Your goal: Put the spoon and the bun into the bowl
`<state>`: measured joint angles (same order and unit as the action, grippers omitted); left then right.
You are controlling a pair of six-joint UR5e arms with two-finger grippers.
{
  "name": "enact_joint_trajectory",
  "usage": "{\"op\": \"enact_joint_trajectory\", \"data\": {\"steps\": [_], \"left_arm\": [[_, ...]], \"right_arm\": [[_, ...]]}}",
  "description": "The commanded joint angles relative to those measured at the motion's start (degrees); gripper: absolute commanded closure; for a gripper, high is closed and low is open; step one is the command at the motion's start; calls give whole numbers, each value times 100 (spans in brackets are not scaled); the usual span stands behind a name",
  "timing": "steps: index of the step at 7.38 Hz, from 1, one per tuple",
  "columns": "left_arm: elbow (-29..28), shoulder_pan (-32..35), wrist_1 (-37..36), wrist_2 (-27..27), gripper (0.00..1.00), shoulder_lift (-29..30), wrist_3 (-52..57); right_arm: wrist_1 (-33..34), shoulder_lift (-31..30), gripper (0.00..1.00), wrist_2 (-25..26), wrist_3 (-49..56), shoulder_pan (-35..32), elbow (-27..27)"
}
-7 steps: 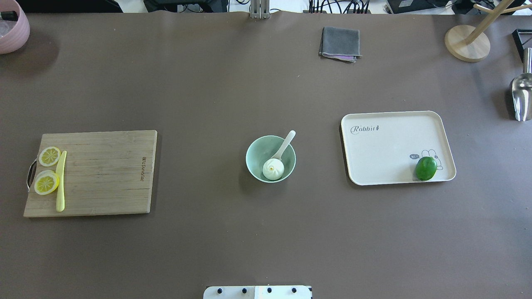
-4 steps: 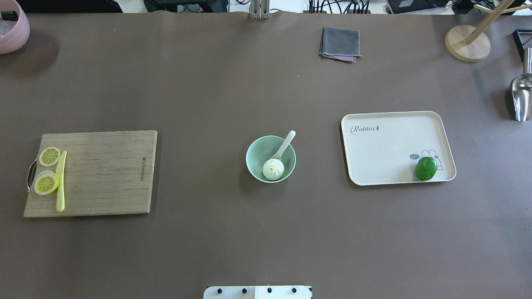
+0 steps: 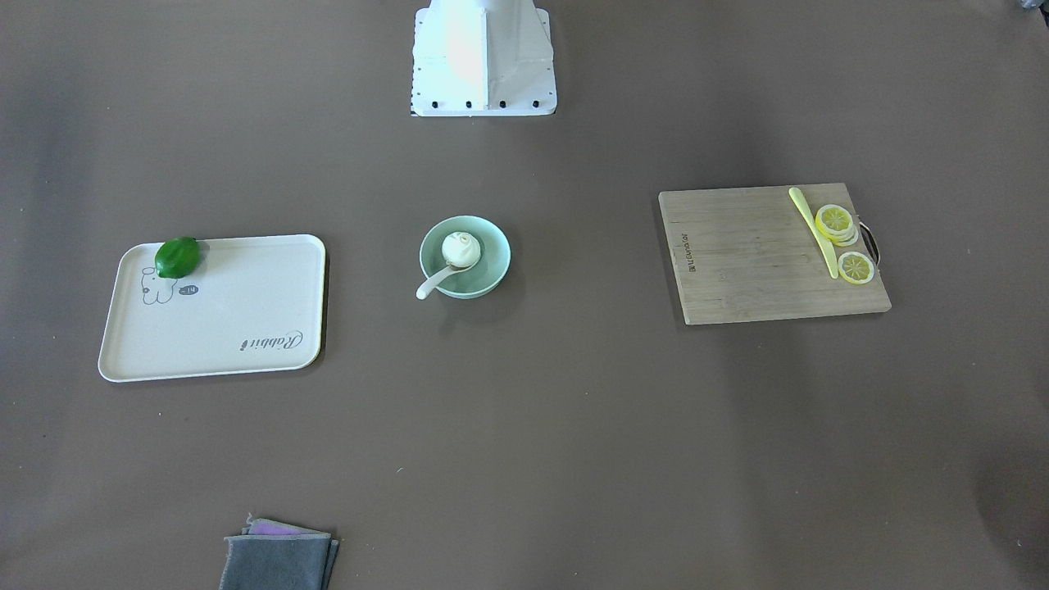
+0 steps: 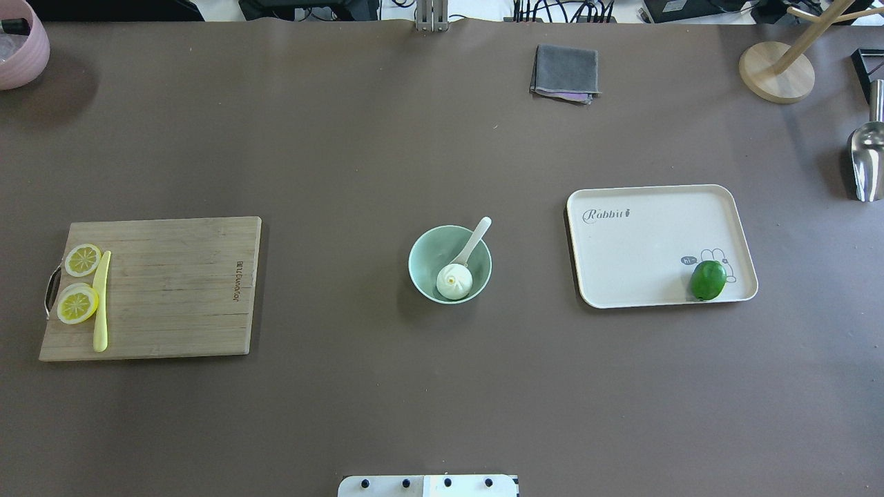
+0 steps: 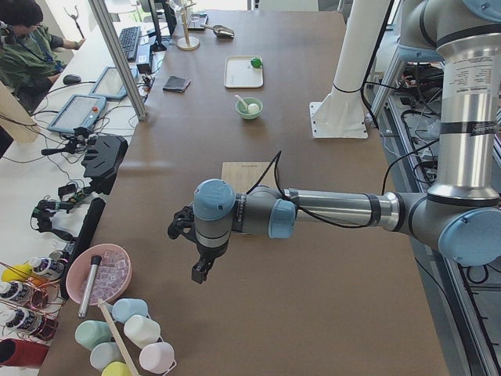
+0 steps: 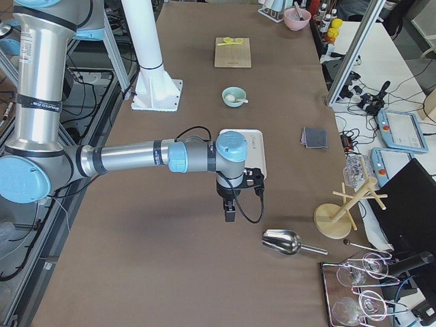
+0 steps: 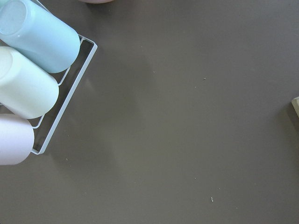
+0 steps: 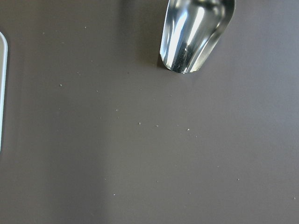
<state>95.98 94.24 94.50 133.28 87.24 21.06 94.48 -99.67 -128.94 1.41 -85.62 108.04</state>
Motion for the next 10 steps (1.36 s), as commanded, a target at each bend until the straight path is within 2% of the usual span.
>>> {"op": "enact_joint_trajectory", "data": {"steps": [1, 4, 10], "left_arm": [[61, -11, 68, 22, 1, -75, 12], [53, -20, 174, 22, 1, -76, 3], [26, -46, 174, 14, 1, -76, 3]], "right_arm": [[0, -9, 0, 0, -9, 2, -19], [0, -61, 0, -18, 0, 2, -274], [0, -61, 0, -26, 0, 2, -274]]}}
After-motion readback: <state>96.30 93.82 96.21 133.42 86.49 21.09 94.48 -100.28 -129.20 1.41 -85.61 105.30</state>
